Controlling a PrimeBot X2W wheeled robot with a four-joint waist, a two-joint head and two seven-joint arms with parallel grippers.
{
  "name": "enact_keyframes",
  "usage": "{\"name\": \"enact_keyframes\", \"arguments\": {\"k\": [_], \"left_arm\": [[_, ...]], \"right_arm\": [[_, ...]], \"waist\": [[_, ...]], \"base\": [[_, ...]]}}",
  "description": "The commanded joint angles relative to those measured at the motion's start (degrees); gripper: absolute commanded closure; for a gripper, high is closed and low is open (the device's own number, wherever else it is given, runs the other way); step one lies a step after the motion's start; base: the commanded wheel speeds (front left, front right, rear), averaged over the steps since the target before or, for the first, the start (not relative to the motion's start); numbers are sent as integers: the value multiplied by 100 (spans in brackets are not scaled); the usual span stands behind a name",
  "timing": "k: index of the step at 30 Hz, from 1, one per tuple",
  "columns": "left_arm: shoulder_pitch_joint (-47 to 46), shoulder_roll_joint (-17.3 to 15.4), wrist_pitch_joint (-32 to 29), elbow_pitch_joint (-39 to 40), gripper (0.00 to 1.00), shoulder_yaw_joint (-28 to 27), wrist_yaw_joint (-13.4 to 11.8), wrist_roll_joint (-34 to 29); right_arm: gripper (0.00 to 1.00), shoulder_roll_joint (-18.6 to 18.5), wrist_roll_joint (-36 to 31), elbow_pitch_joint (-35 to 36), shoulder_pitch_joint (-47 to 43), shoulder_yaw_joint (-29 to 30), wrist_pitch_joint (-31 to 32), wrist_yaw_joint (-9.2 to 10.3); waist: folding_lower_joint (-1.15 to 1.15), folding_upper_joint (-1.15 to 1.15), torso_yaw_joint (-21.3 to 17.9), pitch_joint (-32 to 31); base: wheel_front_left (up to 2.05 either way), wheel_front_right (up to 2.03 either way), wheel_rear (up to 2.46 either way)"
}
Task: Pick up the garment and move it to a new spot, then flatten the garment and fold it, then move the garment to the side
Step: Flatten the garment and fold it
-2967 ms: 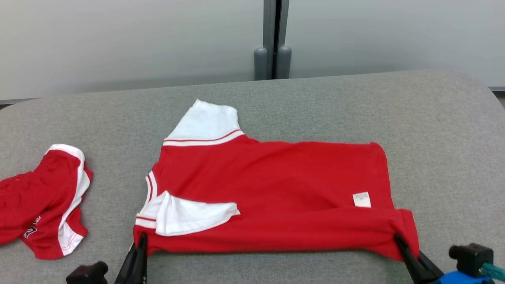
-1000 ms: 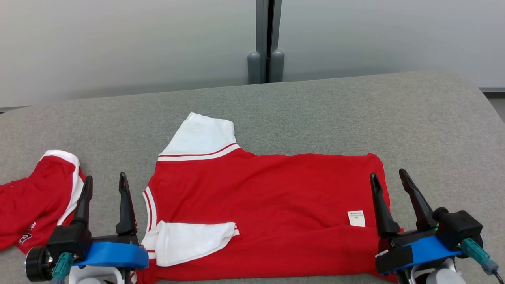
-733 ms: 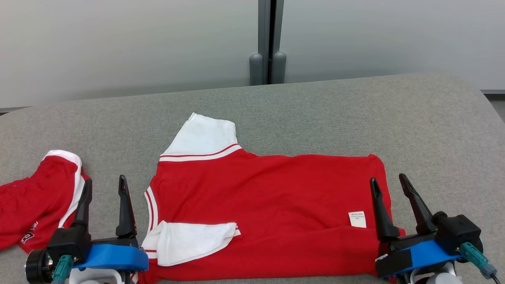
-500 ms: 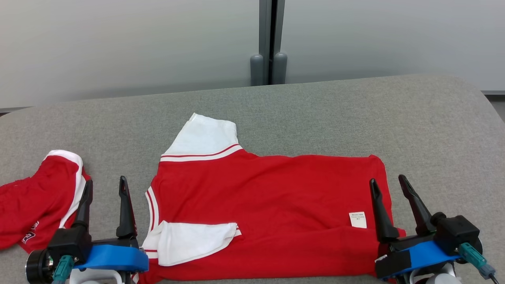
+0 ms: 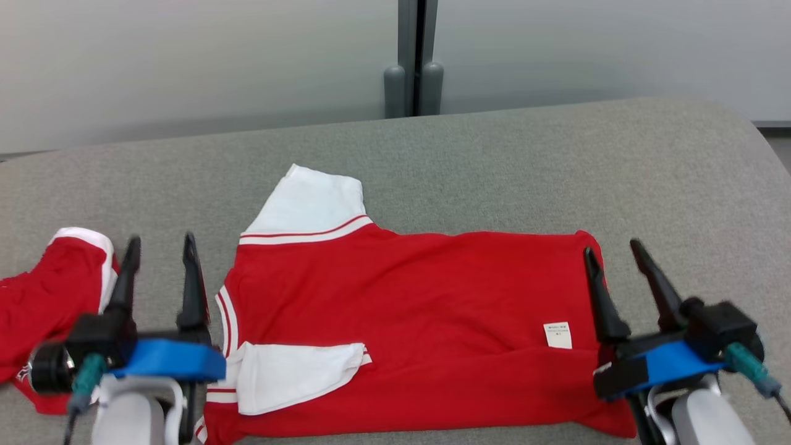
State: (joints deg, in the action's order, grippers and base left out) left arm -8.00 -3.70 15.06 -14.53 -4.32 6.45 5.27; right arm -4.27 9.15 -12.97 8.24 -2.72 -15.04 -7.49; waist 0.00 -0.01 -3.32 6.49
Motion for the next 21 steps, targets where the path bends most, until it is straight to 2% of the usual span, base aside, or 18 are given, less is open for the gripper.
{"name": "enact_keyframes", "arguments": {"k": [1, 5, 8, 12, 21], "left_arm": [[-462, -175, 14, -126, 0, 58, 56, -6], [-1027, -327, 15, -344, 0, 220, 86, 90], [-1634, -562, 15, -651, 0, 437, 114, 213], [-2484, -934, -8, -1225, 0, 922, 117, 593], [-4117, -1587, -581, -2445, 0, 2178, 103, 1539]], "right_arm": [[0, -162, -26, -94, 316, 22, -16, -1], [0, -323, -48, -248, 715, 3, -17, -1], [0, -487, -22, -564, 1059, -83, -15, -1], [0, -636, 104, -1002, 1604, -240, 83, -1], [0, -742, 345, -1542, 2440, -699, 205, -1]], "waist": [[0, 1, -26, 124], [0, 1, -85, 289], [0, 1, -170, 495], [0, 1, -324, 795], [0, 1, -641, 1526]], "base": [[0, 0, 0], [0, 0, 0], [0, 0, 0], [0, 0, 0], [0, 0, 0]]}}
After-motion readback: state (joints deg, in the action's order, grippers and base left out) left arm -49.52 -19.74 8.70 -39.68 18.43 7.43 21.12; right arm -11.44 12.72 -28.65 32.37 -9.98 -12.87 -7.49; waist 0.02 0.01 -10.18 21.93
